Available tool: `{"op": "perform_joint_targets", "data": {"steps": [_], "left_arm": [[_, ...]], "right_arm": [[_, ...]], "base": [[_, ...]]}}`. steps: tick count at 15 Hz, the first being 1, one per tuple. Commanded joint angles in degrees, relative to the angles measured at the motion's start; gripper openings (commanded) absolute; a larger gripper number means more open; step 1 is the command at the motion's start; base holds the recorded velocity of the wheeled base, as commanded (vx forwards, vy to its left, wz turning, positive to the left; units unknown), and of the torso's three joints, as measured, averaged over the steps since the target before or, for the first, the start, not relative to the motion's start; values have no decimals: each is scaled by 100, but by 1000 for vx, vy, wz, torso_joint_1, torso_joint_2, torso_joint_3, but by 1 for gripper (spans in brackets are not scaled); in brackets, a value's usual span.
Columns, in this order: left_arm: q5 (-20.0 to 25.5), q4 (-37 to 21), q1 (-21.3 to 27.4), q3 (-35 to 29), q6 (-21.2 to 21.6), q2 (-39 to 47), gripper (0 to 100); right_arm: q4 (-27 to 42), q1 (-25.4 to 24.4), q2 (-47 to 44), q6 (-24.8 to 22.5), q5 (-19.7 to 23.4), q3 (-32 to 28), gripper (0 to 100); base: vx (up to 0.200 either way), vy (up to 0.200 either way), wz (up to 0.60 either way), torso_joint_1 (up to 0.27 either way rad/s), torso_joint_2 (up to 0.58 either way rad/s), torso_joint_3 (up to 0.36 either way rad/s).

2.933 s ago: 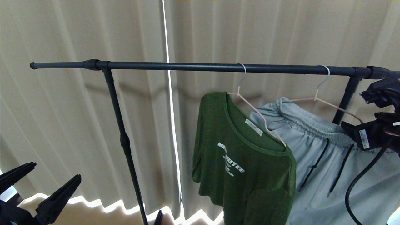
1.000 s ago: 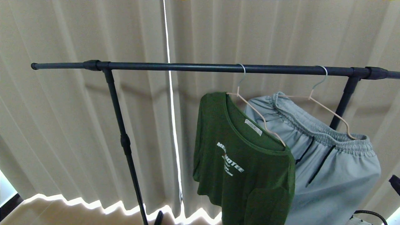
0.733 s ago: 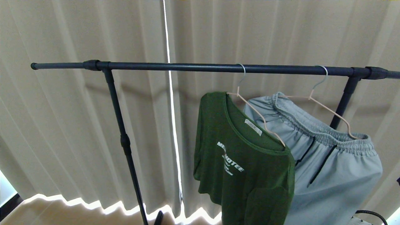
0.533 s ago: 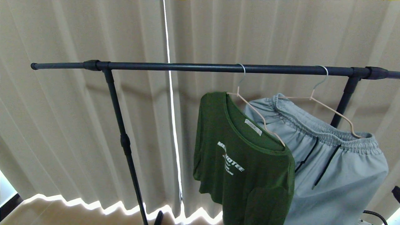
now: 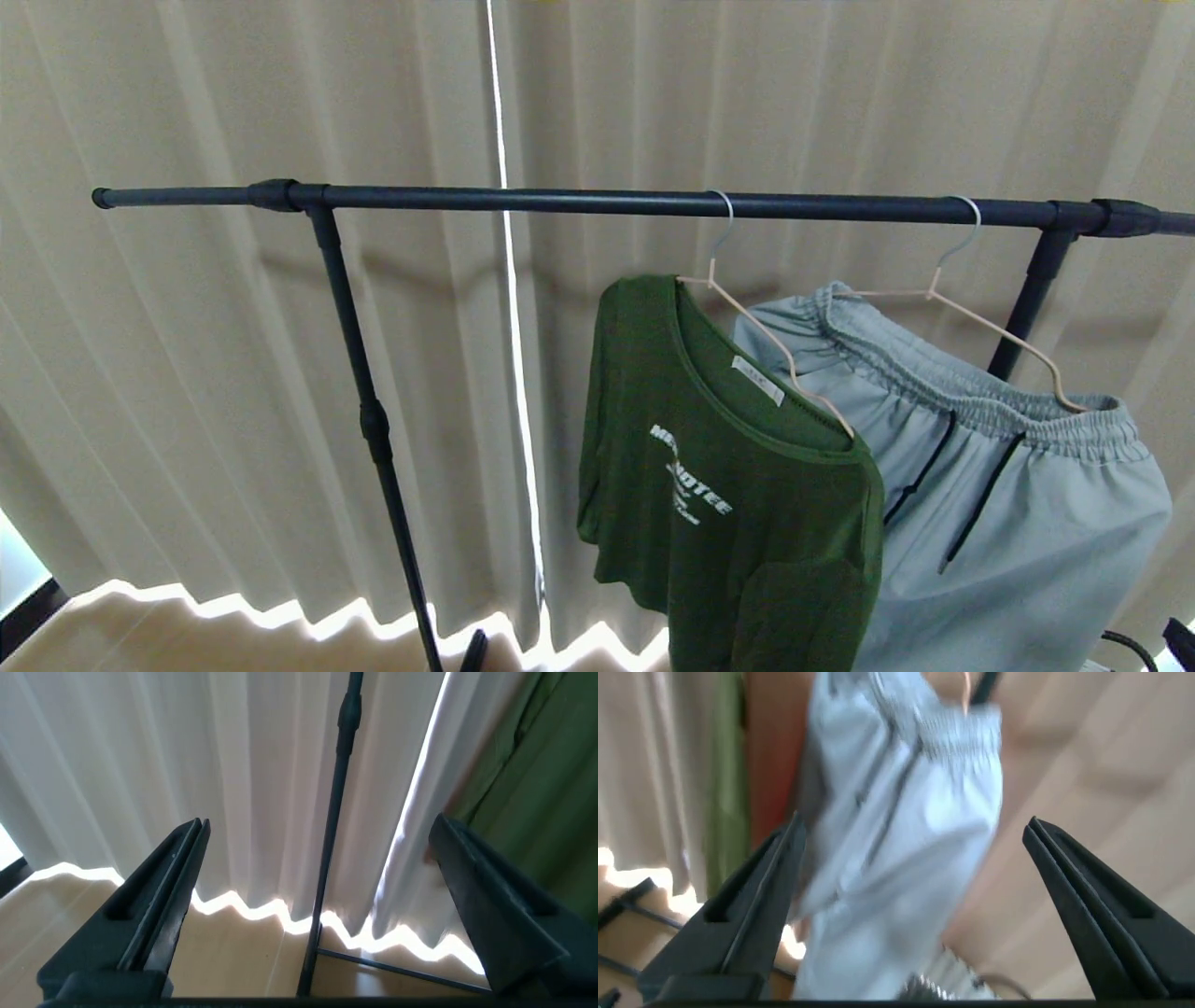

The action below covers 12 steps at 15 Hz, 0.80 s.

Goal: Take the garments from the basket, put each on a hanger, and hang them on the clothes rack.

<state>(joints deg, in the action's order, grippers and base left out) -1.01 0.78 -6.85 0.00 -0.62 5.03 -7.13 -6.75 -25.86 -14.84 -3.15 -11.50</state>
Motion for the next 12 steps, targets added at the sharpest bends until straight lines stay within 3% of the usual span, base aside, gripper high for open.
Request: {"op": "perform_joint_targets", "data": {"steps": [1,4,6,11,12], "left_arm": [[-4,1,0,0,1,15,100],[-4,1,8,0,-8,15,100],[-13,1,0,0,-8,15,100],[31,-8,8,0,36,15,100],[31,1,8,0,36,15,100]], "right_arm": [[-8,236,230,-2,-125,367,100],[124,816,968,25,-283,1000,100],[590,1185,1513,33,-283,1035,100],[766,1238,2041,420,-283,1000,100],[687,1220,2041,851,-239,1079,100]], "base": [[0,0,0,0,0,0],[0,0,0,0,0,0],[0,0,0,0,0,0],[0,0,0,0,0,0],[0,0,0,0,0,0]]}}
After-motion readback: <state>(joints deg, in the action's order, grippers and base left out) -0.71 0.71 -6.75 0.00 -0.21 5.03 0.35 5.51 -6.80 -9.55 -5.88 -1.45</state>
